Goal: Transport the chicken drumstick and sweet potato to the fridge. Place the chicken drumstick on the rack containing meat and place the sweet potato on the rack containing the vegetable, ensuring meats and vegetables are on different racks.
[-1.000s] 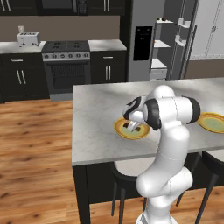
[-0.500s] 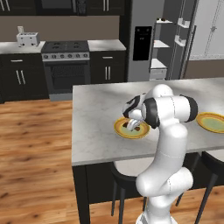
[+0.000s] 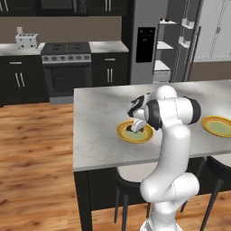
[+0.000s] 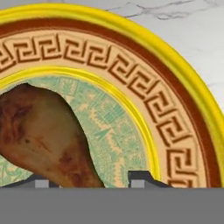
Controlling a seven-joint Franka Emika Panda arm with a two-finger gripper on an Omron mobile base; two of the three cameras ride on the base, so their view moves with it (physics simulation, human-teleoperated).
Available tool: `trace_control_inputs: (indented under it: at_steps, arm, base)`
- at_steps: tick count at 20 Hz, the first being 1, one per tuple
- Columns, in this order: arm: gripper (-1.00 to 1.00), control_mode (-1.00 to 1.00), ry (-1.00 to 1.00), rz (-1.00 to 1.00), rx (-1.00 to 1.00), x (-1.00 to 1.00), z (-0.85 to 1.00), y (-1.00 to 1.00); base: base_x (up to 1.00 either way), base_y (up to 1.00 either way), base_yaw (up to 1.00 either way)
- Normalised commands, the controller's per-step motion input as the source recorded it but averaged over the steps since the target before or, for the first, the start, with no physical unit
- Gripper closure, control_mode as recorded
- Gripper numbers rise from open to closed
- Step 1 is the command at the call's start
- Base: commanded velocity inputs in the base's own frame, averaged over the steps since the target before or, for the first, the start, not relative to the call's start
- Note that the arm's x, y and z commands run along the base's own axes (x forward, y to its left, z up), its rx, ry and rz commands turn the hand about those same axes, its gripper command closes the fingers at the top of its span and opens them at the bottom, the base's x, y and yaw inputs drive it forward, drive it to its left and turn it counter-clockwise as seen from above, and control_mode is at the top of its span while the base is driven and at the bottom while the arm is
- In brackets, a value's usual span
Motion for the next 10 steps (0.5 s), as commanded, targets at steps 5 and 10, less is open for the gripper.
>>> trace_control_inputs:
  at_steps: [5, 10]
  arm:
    - [1.0, -1.0, -0.03, 0.0, 0.01, -0.34, -0.78, 0.67]
    - [1.0, -1.0, -0.21, 0.0, -0.06, -0.86, -0.37, 0.59]
  base:
    - [0.0, 0.0, 0.0]
    - [0.0, 0.0, 0.0]
